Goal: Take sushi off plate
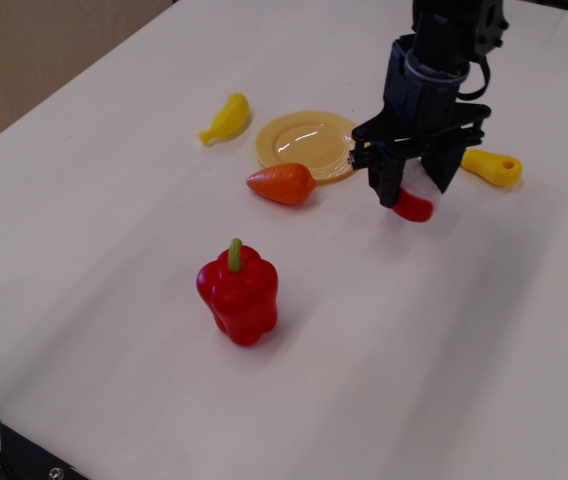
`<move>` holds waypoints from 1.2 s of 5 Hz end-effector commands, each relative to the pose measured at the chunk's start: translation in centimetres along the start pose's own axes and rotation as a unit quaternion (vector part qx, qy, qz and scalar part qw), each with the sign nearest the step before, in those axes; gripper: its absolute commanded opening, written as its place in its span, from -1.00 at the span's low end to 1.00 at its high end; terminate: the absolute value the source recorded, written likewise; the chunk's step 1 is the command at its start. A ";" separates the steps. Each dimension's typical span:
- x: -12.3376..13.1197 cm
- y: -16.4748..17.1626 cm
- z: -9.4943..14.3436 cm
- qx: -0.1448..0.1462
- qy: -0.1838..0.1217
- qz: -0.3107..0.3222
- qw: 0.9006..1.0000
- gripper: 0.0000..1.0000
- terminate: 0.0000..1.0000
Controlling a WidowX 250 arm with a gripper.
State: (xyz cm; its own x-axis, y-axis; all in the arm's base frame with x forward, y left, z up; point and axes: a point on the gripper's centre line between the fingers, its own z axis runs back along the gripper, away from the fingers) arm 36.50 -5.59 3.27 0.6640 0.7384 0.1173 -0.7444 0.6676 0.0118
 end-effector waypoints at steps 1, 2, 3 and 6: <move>-1.7 0.2 2.1 -0.025 -0.005 -0.041 0.999 -1.00 -1.00; -2.4 1.4 2.2 -0.033 0.011 -0.035 0.999 -1.00 -1.00; -2.6 2.1 2.0 -0.030 0.014 -0.044 0.998 -1.00 -1.00; -2.0 2.8 4.0 -0.029 0.010 -0.048 0.998 1.00 -1.00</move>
State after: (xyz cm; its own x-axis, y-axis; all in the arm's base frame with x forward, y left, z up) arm 31.68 -6.30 4.15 0.7410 0.6702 0.0417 -0.6715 0.7400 0.0391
